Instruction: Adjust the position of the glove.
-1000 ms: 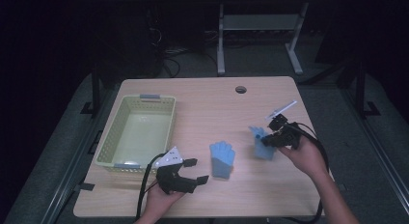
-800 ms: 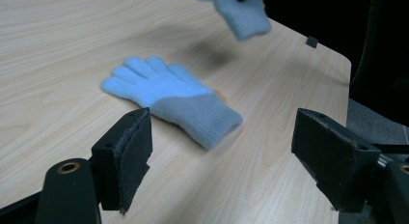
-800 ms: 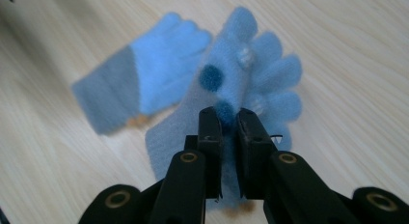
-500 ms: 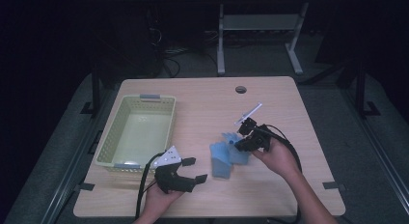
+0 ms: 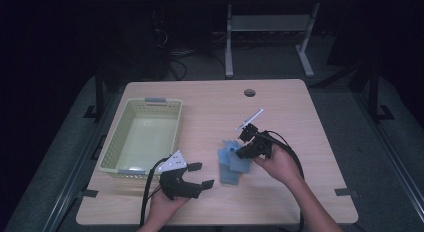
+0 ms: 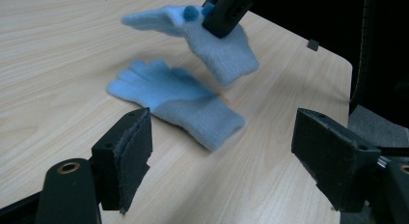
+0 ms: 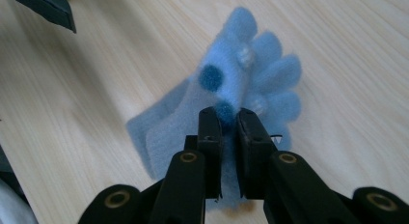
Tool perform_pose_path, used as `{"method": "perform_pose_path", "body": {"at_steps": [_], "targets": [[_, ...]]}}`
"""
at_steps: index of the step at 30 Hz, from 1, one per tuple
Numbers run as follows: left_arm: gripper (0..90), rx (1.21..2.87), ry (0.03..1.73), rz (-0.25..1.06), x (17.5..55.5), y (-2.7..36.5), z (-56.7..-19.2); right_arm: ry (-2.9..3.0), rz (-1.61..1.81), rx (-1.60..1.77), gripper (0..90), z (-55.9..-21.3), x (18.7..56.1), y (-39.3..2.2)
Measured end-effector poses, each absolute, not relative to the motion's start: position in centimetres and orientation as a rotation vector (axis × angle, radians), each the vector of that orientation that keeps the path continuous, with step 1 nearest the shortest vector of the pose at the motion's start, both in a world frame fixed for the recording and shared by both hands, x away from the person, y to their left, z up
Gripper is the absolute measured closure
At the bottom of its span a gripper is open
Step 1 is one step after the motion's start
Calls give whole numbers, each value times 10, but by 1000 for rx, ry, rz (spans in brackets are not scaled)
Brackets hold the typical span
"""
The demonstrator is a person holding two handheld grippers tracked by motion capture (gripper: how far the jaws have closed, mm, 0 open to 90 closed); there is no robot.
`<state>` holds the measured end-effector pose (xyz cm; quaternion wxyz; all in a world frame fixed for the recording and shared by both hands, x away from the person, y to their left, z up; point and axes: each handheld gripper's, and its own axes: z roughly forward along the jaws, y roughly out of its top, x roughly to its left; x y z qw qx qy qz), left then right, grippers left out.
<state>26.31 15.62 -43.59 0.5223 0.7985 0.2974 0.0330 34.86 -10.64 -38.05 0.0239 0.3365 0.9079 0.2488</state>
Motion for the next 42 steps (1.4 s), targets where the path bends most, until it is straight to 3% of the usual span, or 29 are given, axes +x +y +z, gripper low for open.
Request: {"method": "perform_pose_path", "body": {"at_steps": [42], "targets": [[222,1896,723,109,262,160,-433,2852,744,1111,773,-410,343,-78]]}}
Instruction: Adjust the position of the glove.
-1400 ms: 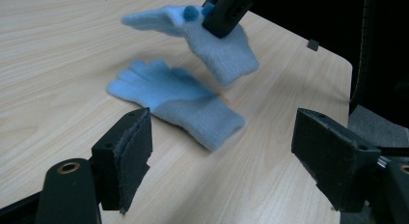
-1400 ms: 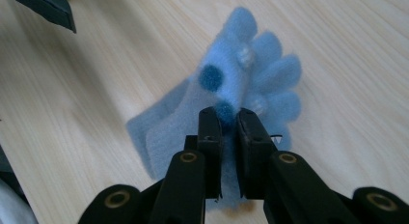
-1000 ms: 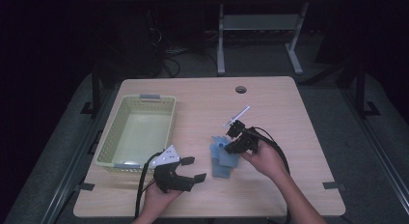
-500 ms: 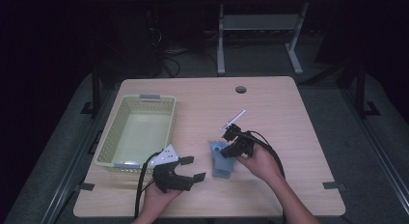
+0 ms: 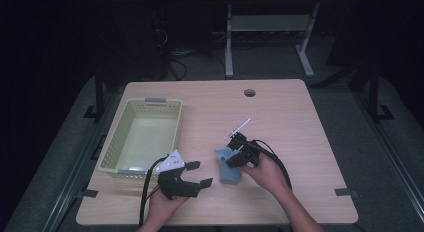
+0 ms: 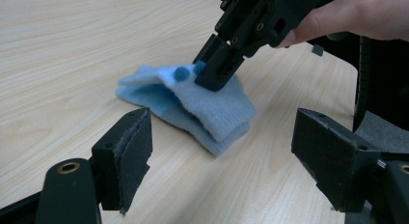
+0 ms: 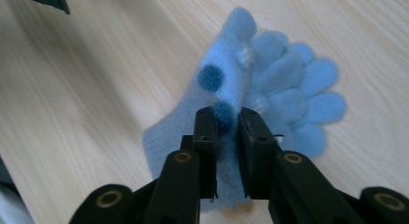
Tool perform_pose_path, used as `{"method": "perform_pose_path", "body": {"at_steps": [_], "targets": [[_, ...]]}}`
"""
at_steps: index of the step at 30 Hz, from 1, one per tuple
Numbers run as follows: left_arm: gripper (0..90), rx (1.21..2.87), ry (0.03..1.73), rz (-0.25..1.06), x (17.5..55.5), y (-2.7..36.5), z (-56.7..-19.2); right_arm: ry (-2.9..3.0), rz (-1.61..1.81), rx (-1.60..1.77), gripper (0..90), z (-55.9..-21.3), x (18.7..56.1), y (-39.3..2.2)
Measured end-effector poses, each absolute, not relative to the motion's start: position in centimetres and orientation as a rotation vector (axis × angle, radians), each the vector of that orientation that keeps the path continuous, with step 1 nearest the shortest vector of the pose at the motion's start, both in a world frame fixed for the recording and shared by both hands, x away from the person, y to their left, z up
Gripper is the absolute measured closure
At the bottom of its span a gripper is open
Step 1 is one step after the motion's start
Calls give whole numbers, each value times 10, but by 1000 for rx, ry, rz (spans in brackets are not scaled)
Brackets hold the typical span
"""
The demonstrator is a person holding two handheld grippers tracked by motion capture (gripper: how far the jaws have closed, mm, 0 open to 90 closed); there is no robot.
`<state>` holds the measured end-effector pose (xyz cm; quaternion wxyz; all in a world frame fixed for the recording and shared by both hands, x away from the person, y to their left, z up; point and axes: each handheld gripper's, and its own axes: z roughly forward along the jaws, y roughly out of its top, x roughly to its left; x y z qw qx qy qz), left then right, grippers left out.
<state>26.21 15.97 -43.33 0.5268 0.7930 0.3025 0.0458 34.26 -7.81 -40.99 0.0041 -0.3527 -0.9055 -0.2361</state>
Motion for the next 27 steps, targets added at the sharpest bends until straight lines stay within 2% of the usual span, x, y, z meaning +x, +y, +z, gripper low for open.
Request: {"method": "perform_pose_path", "body": {"at_steps": [8,11,14,19,27], "targets": [[231,1898,732,108,262,159,-434,-2821,-714,-1148,668,-426,345,-79],[231,1900,738,99,263,159,-435,-2822,-773,-1164,642,-422,344,-82],[231,1900,741,101,263,159,-436,-2824,-821,-1175,645,-417,342,-84],[231,1909,748,88,264,158,-438,-2829,-862,-1152,730,-416,341,-83],[232,1906,756,72,265,157,-439,-2833,-793,-1143,750,-431,349,-75]]}}
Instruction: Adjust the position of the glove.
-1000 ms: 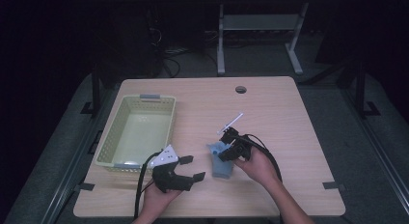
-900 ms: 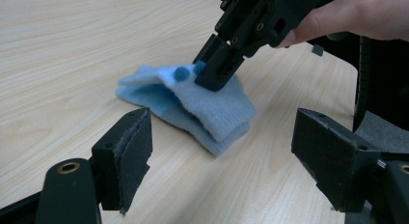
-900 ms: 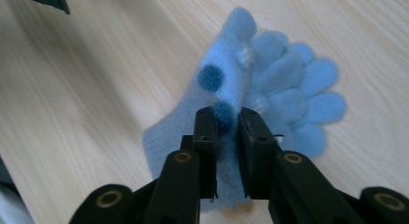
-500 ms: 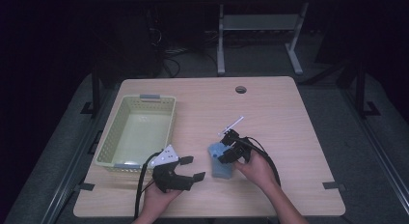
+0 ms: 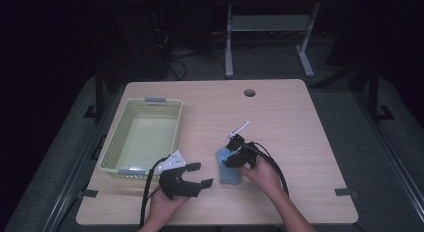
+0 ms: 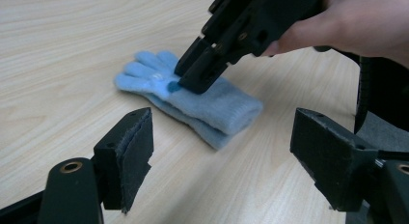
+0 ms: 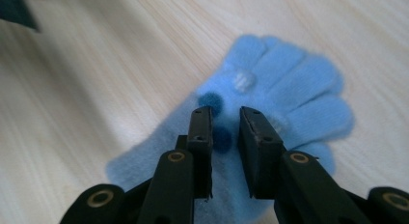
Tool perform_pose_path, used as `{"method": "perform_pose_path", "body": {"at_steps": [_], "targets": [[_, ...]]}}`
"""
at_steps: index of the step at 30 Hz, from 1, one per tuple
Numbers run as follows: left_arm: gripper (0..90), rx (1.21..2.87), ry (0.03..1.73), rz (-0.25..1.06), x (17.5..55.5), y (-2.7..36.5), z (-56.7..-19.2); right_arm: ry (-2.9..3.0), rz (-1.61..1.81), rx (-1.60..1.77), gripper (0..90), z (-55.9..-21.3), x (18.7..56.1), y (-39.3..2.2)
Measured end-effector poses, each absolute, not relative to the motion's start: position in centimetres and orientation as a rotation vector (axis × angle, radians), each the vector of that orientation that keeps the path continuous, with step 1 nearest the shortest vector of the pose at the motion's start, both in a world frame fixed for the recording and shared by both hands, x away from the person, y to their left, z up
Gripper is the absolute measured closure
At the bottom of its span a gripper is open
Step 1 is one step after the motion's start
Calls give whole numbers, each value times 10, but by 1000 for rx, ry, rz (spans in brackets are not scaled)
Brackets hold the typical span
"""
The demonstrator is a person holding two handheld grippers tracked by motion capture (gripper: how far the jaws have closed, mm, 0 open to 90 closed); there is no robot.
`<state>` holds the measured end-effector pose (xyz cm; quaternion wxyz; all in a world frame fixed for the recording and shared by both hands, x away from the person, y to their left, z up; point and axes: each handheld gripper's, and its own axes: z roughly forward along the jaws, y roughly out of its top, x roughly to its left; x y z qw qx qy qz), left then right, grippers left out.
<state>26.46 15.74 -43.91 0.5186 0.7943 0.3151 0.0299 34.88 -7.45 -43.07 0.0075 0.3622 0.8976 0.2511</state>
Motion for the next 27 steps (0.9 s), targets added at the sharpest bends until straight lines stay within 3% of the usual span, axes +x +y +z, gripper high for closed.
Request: {"method": "perform_pose_path", "body": {"at_steps": [6,11,14,27], "targets": [[232,1910,751,69,264,157,-439,2812,794,1161,741,-439,351,-77],[242,1911,760,40,264,156,-440,2795,811,1174,611,-435,349,-80],[244,1900,763,-3,265,156,-441,2774,861,1197,605,-433,347,-84],[245,1886,898,-112,276,148,-445,2616,1035,1444,404,-433,325,-126]]}}
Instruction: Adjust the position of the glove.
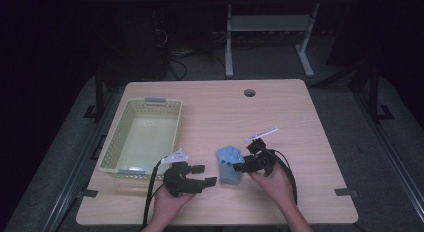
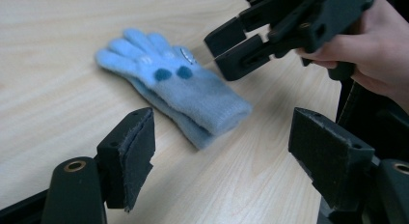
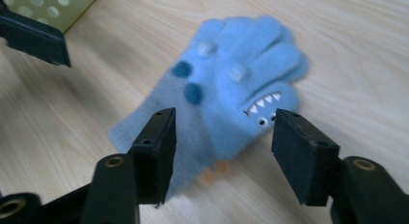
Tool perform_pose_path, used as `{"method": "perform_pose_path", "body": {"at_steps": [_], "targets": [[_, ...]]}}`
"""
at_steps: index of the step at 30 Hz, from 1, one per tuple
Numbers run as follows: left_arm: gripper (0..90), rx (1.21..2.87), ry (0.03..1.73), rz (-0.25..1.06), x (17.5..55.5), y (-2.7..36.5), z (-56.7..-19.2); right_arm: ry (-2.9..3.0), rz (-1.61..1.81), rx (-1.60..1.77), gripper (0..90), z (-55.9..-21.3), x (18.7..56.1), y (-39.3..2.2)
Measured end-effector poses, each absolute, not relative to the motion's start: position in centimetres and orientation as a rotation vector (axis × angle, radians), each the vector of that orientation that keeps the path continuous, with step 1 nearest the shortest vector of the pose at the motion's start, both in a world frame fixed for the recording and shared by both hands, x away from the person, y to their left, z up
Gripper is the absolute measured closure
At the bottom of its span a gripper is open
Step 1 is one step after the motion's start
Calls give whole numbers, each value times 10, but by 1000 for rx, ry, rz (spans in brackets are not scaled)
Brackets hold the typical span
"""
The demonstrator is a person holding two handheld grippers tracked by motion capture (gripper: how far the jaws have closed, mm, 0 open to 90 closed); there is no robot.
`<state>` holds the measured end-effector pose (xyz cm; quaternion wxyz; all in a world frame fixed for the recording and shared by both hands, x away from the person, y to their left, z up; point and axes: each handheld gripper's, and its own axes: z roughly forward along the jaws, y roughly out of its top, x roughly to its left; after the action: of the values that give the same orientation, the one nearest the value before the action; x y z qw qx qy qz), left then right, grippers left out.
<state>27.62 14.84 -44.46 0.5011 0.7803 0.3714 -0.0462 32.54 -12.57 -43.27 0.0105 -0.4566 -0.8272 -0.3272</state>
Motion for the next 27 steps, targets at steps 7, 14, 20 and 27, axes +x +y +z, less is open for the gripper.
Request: {"method": "perform_pose_path", "body": {"at_steps": [7,14,20,27], "targets": [[296,1853,1011,-199,293,140,-453,-2487,-1069,-1493,337,-440,320,-138],[313,1792,1114,-278,308,132,-460,-2367,-1130,-1547,360,-447,320,-143],[340,1801,1154,-306,311,123,-466,-2314,-1145,-1569,388,-454,319,-143],[372,1798,1178,-325,314,120,-472,-2305,-1156,-1554,423,-460,317,-140]]}}
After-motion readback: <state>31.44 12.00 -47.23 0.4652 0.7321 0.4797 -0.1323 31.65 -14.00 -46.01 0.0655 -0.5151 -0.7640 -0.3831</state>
